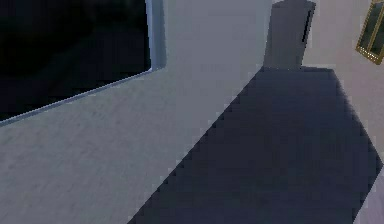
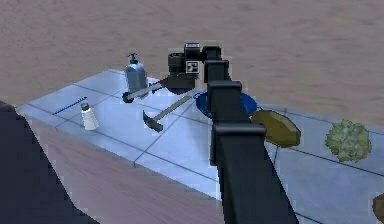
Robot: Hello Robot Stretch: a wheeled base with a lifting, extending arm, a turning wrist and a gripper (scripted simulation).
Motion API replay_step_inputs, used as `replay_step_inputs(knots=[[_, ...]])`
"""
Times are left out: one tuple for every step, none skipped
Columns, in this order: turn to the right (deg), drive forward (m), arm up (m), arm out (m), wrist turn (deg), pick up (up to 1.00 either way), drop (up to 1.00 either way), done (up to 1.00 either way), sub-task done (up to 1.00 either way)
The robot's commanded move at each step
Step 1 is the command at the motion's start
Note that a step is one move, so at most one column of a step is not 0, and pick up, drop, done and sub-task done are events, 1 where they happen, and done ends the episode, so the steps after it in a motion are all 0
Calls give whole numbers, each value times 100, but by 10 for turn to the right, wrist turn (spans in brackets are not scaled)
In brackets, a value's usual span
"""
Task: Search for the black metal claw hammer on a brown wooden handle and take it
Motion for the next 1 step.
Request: replay_step_inputs(knots=[[0,0,0,0,120,0,0,0,0]])
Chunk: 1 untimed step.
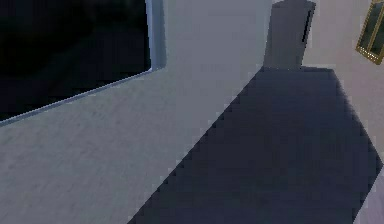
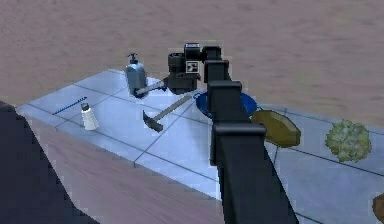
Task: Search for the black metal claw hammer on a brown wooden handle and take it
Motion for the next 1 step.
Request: replay_step_inputs(knots=[[0,0,-14,0,0,0,0,0,0]])
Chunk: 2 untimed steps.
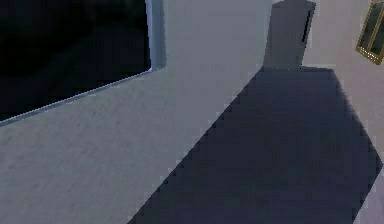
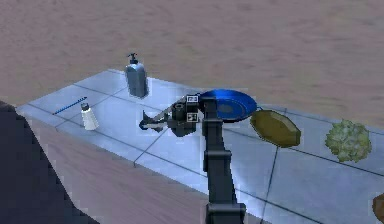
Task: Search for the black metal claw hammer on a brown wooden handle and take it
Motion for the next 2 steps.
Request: replay_step_inputs(knots=[[0,0,0,0,0,100,0,0,0],[0,0,10,0,0,0,0,0,0]])
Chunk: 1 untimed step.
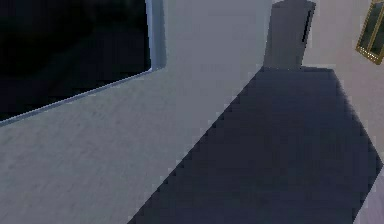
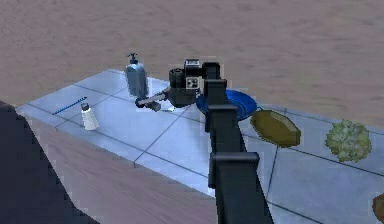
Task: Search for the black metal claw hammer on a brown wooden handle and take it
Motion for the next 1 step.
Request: replay_step_inputs(knots=[[0,0,0,0,0,0,0,100,0]])
